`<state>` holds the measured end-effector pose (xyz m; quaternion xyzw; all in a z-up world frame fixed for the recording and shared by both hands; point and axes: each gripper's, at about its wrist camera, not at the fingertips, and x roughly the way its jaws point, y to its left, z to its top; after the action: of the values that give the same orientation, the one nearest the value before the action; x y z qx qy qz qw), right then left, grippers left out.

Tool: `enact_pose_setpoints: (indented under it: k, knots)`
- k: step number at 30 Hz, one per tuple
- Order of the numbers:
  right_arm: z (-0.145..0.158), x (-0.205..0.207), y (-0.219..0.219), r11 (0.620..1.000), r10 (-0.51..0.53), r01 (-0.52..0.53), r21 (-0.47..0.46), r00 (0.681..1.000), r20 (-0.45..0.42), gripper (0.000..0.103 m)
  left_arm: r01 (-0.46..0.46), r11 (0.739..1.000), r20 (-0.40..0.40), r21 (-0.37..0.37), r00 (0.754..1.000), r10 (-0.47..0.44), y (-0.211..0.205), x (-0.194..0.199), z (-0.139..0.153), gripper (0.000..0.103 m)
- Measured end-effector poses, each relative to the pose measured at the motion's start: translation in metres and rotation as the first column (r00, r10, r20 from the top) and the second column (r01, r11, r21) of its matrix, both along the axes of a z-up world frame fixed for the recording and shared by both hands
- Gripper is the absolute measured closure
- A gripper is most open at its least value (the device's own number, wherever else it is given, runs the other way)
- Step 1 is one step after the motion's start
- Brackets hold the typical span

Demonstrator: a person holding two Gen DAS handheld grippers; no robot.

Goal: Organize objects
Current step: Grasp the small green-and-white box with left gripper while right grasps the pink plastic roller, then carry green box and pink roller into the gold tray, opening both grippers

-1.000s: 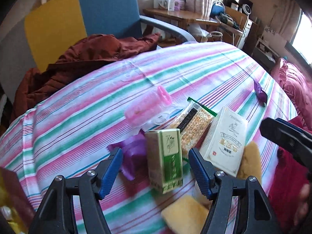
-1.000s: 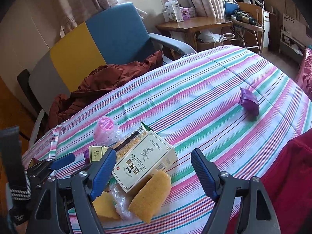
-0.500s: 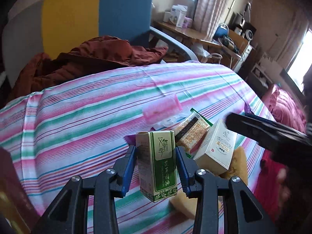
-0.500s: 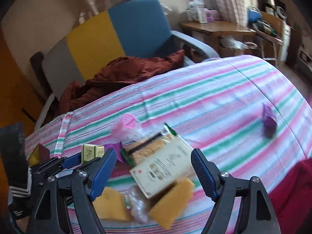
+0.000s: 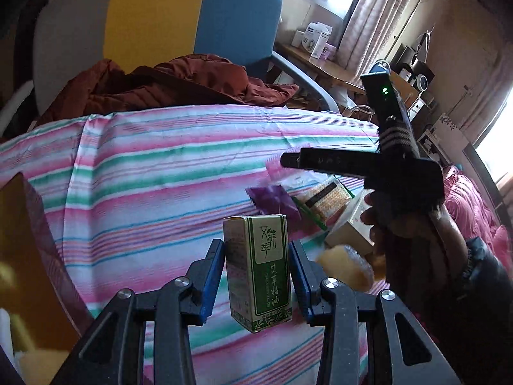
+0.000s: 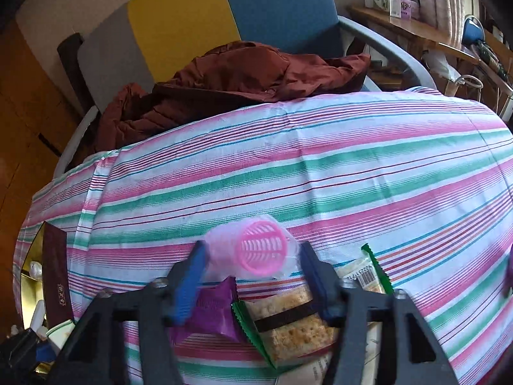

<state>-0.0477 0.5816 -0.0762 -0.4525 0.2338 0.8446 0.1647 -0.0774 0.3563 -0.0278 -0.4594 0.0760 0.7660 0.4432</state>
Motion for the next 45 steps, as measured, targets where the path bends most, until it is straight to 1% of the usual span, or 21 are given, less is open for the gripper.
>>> enact_pose_setpoints:
  k: [5,10,15,18,21,24,28,33,35,37,38,39,40,41,42,45]
  knots:
    - [0.028,0.013,-0.018,0.998,0.037,-0.035,0.049,0.998,-0.047,0.049,-0.015,1.000,0.014,0.014,1.000,0.015,-0.018,0.006,0.002,0.062]
    - [0.058,0.017,-0.045,0.994,0.089,-0.082,0.069,0.991,-0.103,0.049,-0.052,0.997,-0.002,0.052,0.999,0.052,-0.044,0.008,0.022,0.062]
    - [0.080,0.007,-0.089,0.984,0.173,-0.165,0.065,0.973,-0.153,0.049,-0.130,0.987,-0.043,0.100,0.990,0.135,-0.089,0.001,0.050,0.062]
    - [0.089,-0.002,-0.121,0.972,0.236,-0.230,0.054,0.956,-0.173,0.049,-0.193,0.974,-0.072,0.118,0.977,0.202,-0.125,-0.008,0.063,0.062]
    - [0.096,-0.013,-0.157,0.952,0.307,-0.303,0.054,0.935,-0.178,0.049,-0.266,0.956,-0.084,0.122,0.957,0.277,-0.163,-0.020,0.067,0.062]
    - [0.100,-0.025,-0.196,0.927,0.376,-0.371,0.061,0.911,-0.172,0.049,-0.343,0.932,-0.095,0.116,0.930,0.354,-0.201,-0.031,0.065,0.062]
    - [0.096,-0.042,-0.236,0.897,0.440,-0.440,0.036,0.885,-0.153,0.049,-0.434,0.897,-0.116,0.086,0.890,0.442,-0.249,-0.048,0.057,0.062]
    - [0.086,-0.073,-0.288,0.858,0.510,-0.513,0.009,0.853,-0.112,0.049,-0.527,0.849,-0.138,0.045,0.838,0.527,-0.290,-0.079,0.042,0.062]
    - [0.084,-0.089,-0.307,0.845,0.533,-0.535,0.006,0.840,-0.096,0.049,-0.547,0.837,-0.147,0.028,0.825,0.545,-0.300,-0.089,0.038,0.061]
    - [0.082,-0.103,-0.319,0.845,0.533,-0.534,0.015,0.841,-0.090,0.047,-0.577,0.817,-0.151,0.013,0.806,0.572,-0.310,-0.097,0.032,0.061]
    - [0.083,-0.108,-0.323,0.849,0.527,-0.528,0.017,0.845,-0.094,0.047,-0.595,0.804,-0.152,0.009,0.794,0.589,-0.315,-0.100,0.029,0.056]
    - [0.084,-0.113,-0.325,0.855,0.517,-0.518,0.018,0.850,-0.103,0.042,-0.610,0.793,-0.151,0.002,0.783,0.603,-0.320,-0.102,0.026,0.052]
    - [0.086,-0.116,-0.326,0.860,0.509,-0.510,0.020,0.854,-0.107,0.039,-0.623,0.782,-0.149,0.005,0.773,0.617,-0.327,-0.101,0.024,0.044]
    - [0.087,-0.117,-0.327,0.865,0.500,-0.501,0.023,0.859,-0.111,0.032,-0.634,0.773,-0.145,0.013,0.764,0.629,-0.333,-0.099,0.022,0.040]
    - [0.088,-0.117,-0.327,0.868,0.495,-0.496,0.025,0.861,-0.116,0.030,-0.640,0.768,-0.136,0.019,0.759,0.636,-0.338,-0.097,0.020,0.040]
    - [0.085,-0.106,-0.327,0.868,0.496,-0.496,0.030,0.862,-0.105,0.030,-0.658,0.752,-0.117,0.027,0.745,0.656,-0.349,-0.087,0.015,0.040]
